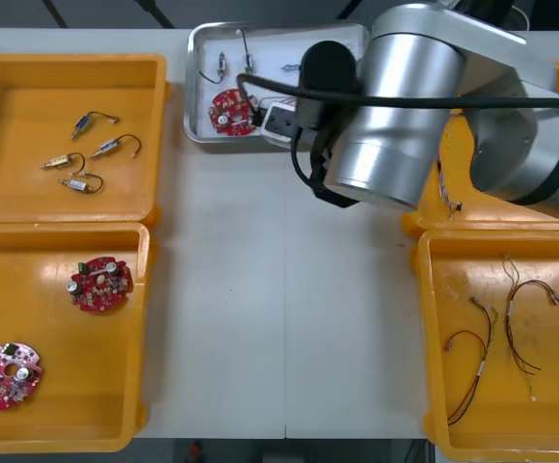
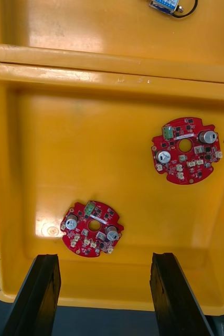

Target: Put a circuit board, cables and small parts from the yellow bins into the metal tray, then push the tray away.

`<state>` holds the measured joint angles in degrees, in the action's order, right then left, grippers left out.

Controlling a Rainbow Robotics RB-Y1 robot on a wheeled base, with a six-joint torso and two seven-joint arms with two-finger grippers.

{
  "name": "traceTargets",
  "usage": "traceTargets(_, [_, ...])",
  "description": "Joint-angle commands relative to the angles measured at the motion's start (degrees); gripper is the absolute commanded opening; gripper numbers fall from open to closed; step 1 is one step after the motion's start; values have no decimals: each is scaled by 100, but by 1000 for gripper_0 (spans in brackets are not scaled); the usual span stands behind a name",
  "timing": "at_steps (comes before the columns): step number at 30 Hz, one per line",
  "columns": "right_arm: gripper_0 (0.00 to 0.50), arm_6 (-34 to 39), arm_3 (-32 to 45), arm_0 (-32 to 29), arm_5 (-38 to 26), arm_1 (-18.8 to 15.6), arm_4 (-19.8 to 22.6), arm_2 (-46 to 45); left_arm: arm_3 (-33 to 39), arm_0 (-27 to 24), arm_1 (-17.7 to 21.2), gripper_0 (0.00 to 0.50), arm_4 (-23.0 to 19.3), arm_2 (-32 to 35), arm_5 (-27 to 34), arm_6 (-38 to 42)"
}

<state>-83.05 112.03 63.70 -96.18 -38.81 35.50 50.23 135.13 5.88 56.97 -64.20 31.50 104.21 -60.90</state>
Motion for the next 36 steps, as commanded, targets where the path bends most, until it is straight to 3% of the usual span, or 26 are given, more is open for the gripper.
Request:
traceTargets(1, [500,624,557,-367,-243,-610,466,-619,137,107,104,500,-31,155,-41,-71])
traceTargets(9, [500,1555,934,-1184,-401,-1401,1433,-1753,137,107,104,500,-31,155,-41,-71])
traceTargets(18, [500,1986,943,-2248,-472,-2166,2250,-3133,137,107,104,500,-31,155,-41,-71])
traceTargets(28, [500,1942,890,-3777,-463,-2289,2294,-4838,137,107,104,500,-31,155,-41,-71])
traceTargets(36, [500,1916,794,-4489,-401,-2289,2312,-5515,137,107,104,500,-31,155,-41,-71])
